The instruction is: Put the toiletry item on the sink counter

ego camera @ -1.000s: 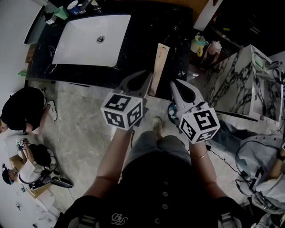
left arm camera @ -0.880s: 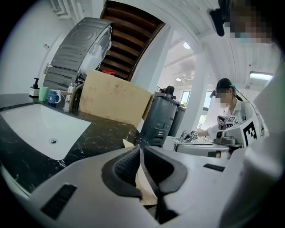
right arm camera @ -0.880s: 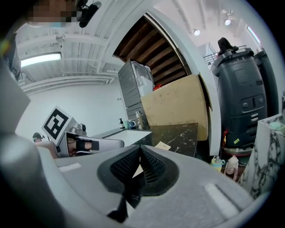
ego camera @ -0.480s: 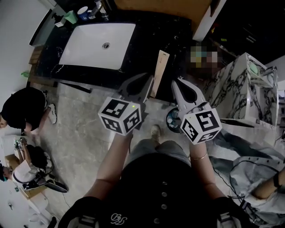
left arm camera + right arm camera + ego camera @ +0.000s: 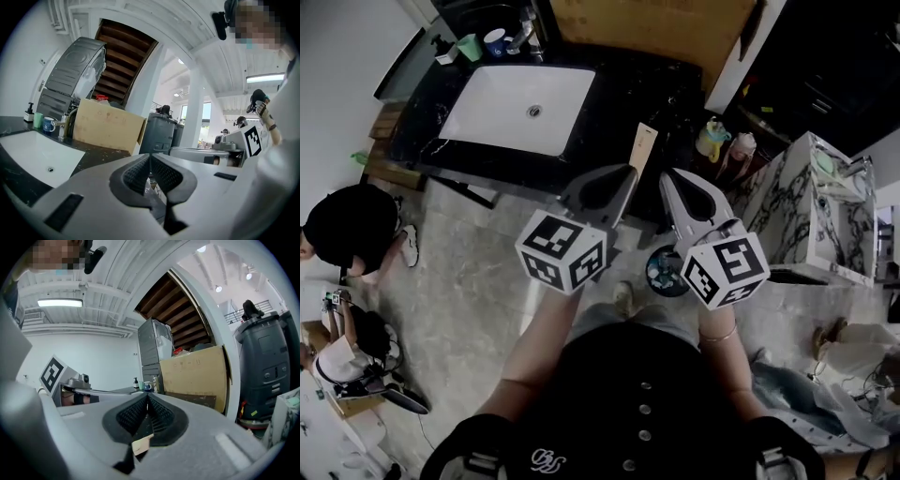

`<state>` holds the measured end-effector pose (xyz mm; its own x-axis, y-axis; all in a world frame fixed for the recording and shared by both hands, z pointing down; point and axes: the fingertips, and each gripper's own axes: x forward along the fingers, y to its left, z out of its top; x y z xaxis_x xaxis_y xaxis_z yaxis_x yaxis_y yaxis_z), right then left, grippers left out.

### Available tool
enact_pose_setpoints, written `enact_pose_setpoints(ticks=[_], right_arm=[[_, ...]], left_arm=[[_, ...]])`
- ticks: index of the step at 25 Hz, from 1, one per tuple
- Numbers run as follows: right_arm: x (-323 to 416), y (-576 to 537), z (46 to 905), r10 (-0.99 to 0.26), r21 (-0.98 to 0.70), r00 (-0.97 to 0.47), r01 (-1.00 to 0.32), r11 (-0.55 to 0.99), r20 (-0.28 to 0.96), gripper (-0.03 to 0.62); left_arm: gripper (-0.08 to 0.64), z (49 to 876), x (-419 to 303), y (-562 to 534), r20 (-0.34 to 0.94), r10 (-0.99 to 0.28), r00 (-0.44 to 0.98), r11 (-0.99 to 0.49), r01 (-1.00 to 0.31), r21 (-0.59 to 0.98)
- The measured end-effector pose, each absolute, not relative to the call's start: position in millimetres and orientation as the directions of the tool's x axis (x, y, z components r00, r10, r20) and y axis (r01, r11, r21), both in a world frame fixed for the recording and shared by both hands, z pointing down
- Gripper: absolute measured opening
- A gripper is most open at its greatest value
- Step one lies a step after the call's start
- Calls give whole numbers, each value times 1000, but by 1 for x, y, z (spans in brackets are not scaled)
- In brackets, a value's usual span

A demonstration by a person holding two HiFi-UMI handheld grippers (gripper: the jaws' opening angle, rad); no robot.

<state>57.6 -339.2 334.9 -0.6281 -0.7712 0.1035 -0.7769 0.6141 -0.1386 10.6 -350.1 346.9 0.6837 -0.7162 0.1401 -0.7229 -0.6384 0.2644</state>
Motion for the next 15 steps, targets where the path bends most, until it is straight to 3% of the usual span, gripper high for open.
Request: enact_pose_setpoints(ticks=[15], right_arm=[[50, -321, 318, -752, -74, -652, -758, 648, 92, 5]], left_arm=[[14, 329, 16, -332, 105, -726, 680, -644, -725, 244]])
